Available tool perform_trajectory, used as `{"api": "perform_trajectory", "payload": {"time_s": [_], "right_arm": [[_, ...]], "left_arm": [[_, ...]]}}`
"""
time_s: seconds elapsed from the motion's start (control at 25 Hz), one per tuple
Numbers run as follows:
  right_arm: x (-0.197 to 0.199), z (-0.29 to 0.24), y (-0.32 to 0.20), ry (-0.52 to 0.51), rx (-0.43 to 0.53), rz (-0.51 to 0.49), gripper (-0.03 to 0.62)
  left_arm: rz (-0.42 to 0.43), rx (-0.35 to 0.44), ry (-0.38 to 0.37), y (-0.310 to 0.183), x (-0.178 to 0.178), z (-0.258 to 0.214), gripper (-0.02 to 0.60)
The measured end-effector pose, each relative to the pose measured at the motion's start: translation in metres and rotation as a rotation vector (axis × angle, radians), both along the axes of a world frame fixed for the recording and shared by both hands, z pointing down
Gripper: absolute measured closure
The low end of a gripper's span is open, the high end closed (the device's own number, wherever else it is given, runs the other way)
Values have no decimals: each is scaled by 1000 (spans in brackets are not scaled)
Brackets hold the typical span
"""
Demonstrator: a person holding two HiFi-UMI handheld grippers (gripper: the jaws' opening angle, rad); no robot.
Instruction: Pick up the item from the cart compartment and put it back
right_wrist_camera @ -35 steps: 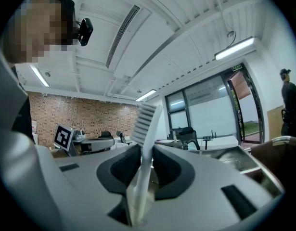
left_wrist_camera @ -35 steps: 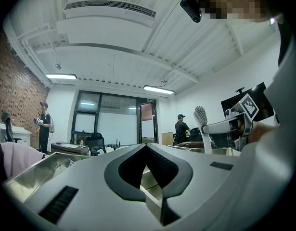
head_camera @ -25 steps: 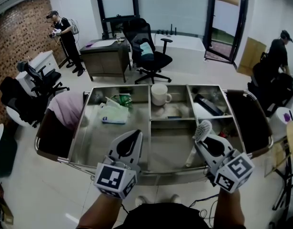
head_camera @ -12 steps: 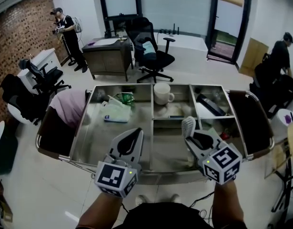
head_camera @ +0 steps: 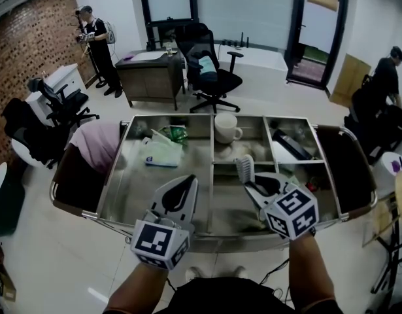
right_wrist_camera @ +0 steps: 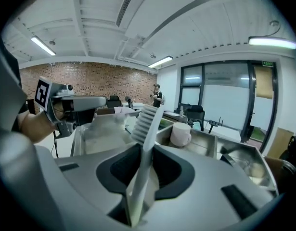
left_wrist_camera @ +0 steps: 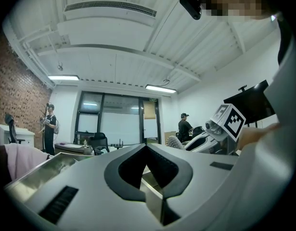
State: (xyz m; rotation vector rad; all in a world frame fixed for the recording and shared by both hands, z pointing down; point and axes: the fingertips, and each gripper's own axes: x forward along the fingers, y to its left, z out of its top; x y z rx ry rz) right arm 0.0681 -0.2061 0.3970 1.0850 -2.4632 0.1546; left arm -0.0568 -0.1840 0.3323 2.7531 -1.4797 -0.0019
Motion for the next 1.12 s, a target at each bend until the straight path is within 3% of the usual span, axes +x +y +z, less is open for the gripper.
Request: {"api": "perform_trajectory", "payload": {"time_s": [0.88, 1.12], "right_arm": [[-24, 46, -24, 95, -100, -38, 488], [-27, 51, -21, 94, -126, -56, 459]], "left_arm": [[-7, -10, 2, -1, -3, 2, 581], [-5, -11, 4, -1, -2, 4, 581]]}}
